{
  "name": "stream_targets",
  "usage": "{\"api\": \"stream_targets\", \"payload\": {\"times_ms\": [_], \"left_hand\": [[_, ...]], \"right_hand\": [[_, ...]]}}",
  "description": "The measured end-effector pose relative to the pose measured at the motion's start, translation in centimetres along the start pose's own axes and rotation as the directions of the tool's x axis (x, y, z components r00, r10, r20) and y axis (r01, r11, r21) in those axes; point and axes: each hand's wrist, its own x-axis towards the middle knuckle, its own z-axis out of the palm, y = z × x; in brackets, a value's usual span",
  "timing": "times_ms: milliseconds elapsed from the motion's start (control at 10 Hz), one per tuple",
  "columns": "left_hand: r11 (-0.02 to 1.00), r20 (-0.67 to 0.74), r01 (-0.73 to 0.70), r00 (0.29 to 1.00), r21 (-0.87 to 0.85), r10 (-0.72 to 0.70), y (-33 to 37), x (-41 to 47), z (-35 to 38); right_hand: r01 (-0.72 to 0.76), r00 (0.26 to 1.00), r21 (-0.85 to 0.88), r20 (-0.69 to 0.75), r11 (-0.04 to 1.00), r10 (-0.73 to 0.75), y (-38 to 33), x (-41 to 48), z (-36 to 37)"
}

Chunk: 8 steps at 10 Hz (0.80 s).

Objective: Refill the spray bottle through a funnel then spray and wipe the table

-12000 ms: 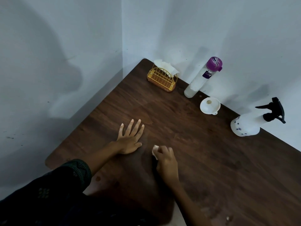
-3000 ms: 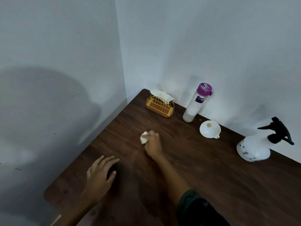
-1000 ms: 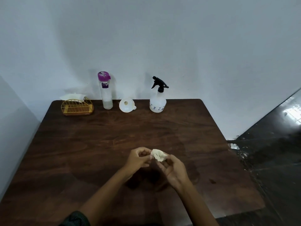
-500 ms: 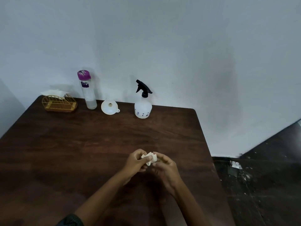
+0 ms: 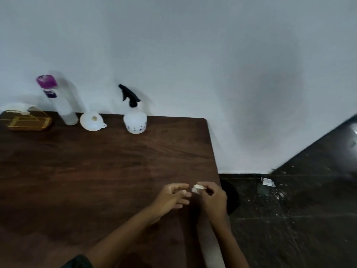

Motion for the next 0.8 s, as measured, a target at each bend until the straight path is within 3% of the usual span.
{"api": "stream_targets", "payload": {"times_ms": [100, 200, 300, 600, 700, 800], "left_hand": [[0.969, 0.088, -0.102, 0.993, 0.227, 0.084, 1.2, 2.7, 4.6], [0.881, 0.2, -0.237, 0.965, 0.409, 0.167, 2.6, 5.5, 7.5], [0.803, 0.27, -0.292, 0.948, 0.52, 0.17, 4.1, 9.2, 11.2], [0.586, 0.385, -0.326, 0.923, 0.742, 0.026, 6.4, 16.4, 16.8], [0.55, 0.402, -0.344, 0.916, 0.761, 0.016, 6.3, 17.3, 17.3], [0.529, 0.406, -0.342, 0.914, 0.777, -0.005, 6.1, 17.5, 17.6]], "right_hand": [[-0.052, 0.972, -0.095, -0.232, 0.994, 0.029, 4.0, 3.1, -5.6], [-0.133, 0.951, -0.227, -0.304, 0.965, 0.059, 6.8, 5.8, -9.1], [-0.226, 0.947, -0.323, -0.294, 0.919, 0.129, 9.7, 8.7, -11.7], [-0.334, 0.942, -0.319, -0.076, 0.887, 0.327, 16.4, 15.5, -13.2], [-0.364, 0.929, -0.3, -0.179, 0.882, 0.323, 17.5, 15.3, -14.3], [-0.452, 0.879, -0.159, -0.249, 0.878, 0.407, 17.6, 13.9, -15.1]]}}
